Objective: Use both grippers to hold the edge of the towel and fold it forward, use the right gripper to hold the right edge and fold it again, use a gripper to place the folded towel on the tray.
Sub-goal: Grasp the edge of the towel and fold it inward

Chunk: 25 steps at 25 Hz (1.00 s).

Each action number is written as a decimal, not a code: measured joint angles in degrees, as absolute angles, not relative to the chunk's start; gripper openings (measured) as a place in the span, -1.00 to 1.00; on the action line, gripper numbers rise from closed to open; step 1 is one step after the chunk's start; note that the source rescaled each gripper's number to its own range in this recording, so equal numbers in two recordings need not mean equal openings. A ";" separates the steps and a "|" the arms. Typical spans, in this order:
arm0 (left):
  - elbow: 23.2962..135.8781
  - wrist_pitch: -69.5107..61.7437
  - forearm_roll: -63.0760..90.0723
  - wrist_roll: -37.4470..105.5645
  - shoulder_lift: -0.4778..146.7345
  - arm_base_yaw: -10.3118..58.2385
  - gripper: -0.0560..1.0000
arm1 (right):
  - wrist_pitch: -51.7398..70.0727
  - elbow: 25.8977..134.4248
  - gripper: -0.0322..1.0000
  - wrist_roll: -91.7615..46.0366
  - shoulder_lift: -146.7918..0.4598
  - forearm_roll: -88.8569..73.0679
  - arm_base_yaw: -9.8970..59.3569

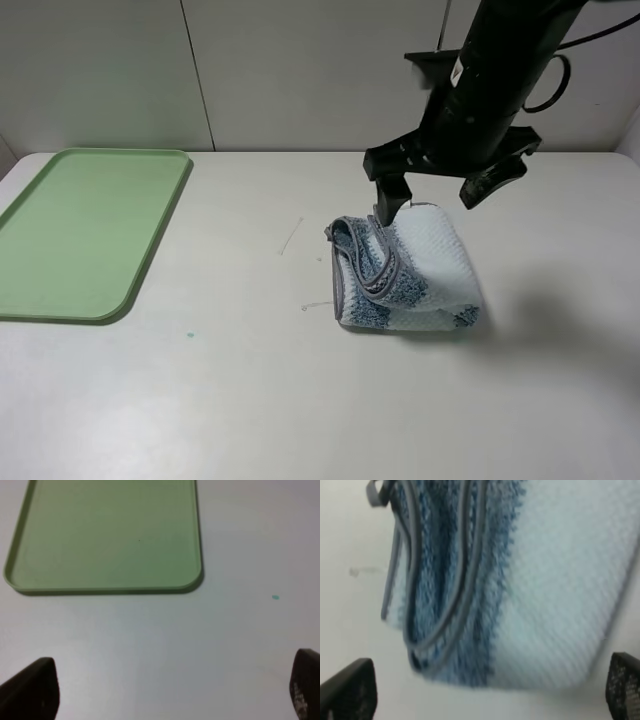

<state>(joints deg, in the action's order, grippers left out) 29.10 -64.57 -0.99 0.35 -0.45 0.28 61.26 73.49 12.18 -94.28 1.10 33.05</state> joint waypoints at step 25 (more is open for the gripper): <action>29.10 -64.57 -0.99 0.35 -0.45 0.28 0.83 | 69.91 55.40 1.00 7.10 -50.89 -2.58 33.05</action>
<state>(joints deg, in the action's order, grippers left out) 29.10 -64.57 -0.99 0.35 -0.45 0.28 69.91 55.40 7.10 -50.89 -2.58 33.05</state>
